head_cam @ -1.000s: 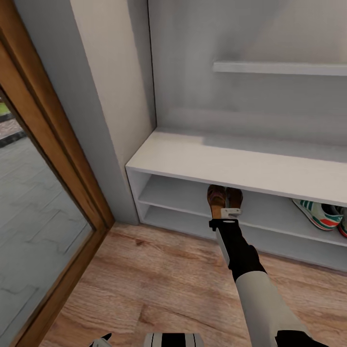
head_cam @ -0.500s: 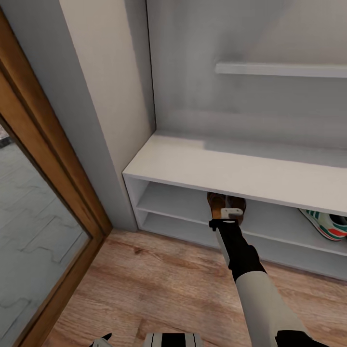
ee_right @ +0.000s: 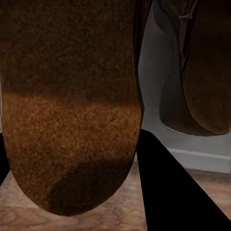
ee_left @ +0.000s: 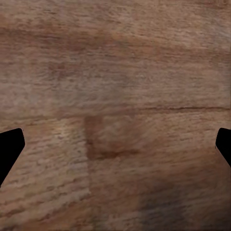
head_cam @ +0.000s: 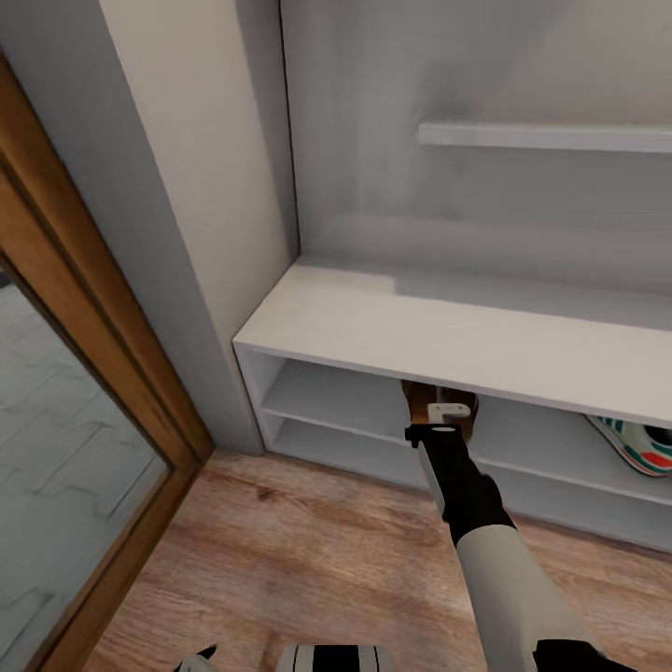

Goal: Pick up the two gym shoes and the two sandals from the corridor floor and place them onto the hallstand (shoe rack) in the corridor, making sure they are on the rack and not on the floor. Arrange them so the two gym shoes are next to each other and the two sandals are next to each other.

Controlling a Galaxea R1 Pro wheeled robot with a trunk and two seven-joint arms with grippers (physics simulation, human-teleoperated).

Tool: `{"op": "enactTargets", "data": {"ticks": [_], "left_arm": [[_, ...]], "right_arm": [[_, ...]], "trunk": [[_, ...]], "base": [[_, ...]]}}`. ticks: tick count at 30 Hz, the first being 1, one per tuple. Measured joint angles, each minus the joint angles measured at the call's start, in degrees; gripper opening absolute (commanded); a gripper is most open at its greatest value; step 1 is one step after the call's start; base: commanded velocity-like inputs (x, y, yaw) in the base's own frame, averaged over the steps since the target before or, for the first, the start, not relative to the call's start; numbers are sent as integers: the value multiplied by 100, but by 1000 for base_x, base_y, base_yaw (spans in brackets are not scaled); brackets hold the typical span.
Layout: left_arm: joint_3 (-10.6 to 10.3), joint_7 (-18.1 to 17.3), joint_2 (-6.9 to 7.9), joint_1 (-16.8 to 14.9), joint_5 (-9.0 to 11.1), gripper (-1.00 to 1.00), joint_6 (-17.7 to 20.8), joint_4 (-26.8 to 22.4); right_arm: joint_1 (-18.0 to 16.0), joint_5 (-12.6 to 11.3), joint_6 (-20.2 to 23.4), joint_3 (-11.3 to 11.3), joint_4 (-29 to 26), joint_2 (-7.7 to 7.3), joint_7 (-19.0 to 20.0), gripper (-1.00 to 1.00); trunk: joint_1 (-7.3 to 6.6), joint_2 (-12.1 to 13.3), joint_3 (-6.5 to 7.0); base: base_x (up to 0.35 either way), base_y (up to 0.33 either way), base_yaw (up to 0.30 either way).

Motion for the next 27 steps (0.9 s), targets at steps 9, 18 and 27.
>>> {"op": "enactTargets", "data": {"ticks": [9, 18, 27], "left_arm": [[0, 0, 0, 1, 1, 100, 1, -1], [7, 0, 0, 2, 1, 100, 1, -1], [-6, 0, 9, 3, 1, 100, -9, -1]], "right_arm": [[0, 0, -1, 1, 0, 0, 0, -100], [0, -1, -1, 1, 16, 0, 0, -100], [0, -1, -1, 1, 18, 0, 0, -100]], "trunk": [[2, 0, 0], [1, 0, 0], [2, 0, 0]], "base": [[23, -10, 0], [73, 0, 0], [3, 0, 0]]}}
